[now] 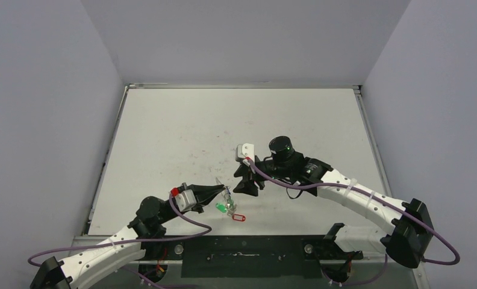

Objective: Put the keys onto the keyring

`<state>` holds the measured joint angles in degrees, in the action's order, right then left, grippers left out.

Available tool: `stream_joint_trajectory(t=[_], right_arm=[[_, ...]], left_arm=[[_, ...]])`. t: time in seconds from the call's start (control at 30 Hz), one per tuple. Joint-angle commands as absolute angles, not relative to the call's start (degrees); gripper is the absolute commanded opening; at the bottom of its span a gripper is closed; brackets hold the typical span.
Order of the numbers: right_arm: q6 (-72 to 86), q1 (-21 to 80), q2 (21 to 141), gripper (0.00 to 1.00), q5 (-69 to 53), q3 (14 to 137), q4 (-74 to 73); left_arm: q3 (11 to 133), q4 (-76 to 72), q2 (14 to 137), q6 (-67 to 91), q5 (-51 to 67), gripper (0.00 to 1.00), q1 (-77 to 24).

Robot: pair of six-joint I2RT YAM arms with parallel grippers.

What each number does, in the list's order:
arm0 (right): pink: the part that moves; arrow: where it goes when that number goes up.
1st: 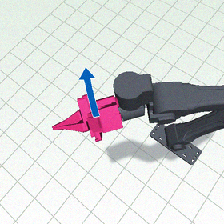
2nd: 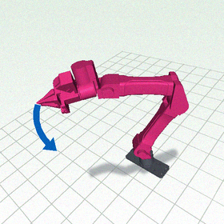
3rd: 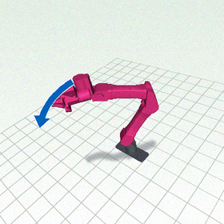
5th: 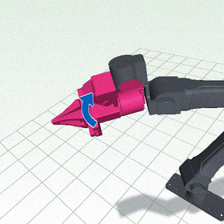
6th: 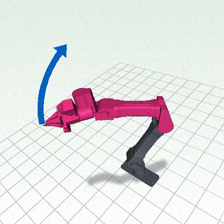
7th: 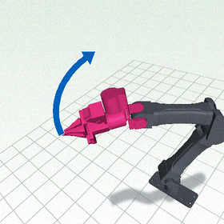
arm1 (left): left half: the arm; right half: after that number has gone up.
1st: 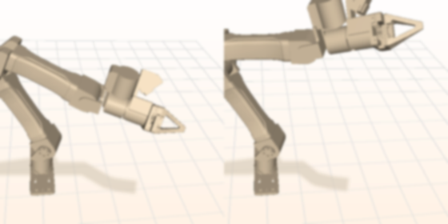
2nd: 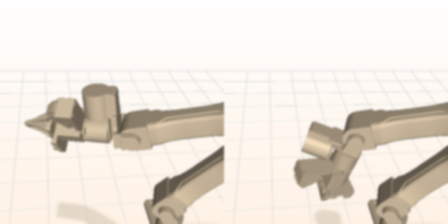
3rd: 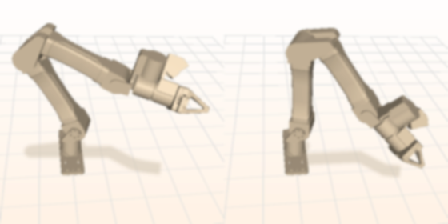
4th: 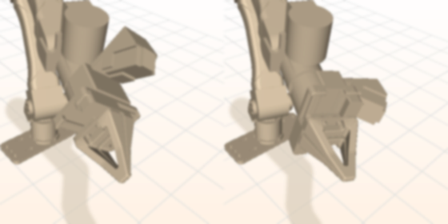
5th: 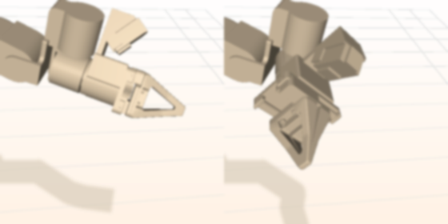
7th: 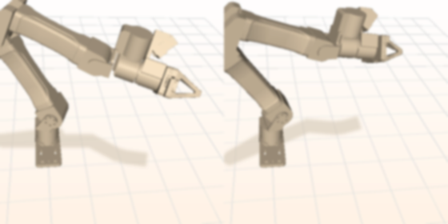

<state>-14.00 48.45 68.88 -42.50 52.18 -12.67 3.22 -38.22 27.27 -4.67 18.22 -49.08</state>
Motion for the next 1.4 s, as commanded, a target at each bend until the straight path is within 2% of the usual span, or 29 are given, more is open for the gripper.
stream_joint_trajectory(t=[0.0, 0.1, 0.23, 0.57, 0.7, 0.87, 0.9, 1.13, 1.37], right_arm=[[-10.9, 48.6, 69.1, 0.49, -47.0, 51.4, -4.2], [-10.5, 48.5, 70.0, 0.43, -47.1, 51.3, -3.4], [-9.0, 48.6, 71.5, 0.19, -47.1, 50.9, -1.5], [-6.4, 48.5, 73.2, 0.0, -47.7, 49.3, 3.1], [-7.5, 48.6, 72.3, 0.02, -47.1, 49.2, 1.7], [-10.7, 48.4, 69.6, 0.33, -45.4, 49.2, -3.4], [-11.6, 48.3, 69.1, 0.37, -45.4, 49.2, -4.3], [-17.0, 47.6, 66.5, 0.4, -52.2, 49.3, -7.4], [-14.3, 47.8, 68.1, 0.41, -56.8, 50.7, -4.0]], left_arm=[[3.7, -47.1, 26.5, -2.7, 18.3, 0.0, -49.3], [3.7, -47.2, 26.4, -2.5, 18.5, 0.0, -49.3], [3.7, -47.3, 26.5, -2.4, 18.6, 0.0, -49.3], [3.9, -47.3, 26.3, -2.1, 18.8, 0.0, -49.3], [3.7, -47.3, 26.2, -2.2, 18.8, 0.0, -49.3], [3.7, -47.3, 26.0, -2.2, 18.8, 0.0, -49.3], [3.7, -47.1, 25.9, -2.2, 18.9, 0.0, -49.3], [3.8, -46.3, 25.7, -2.2, 19.1, 0.0, -49.3], [4.0, -46.0, 25.7, -2.2, 19.3, 0.0, -49.3]])
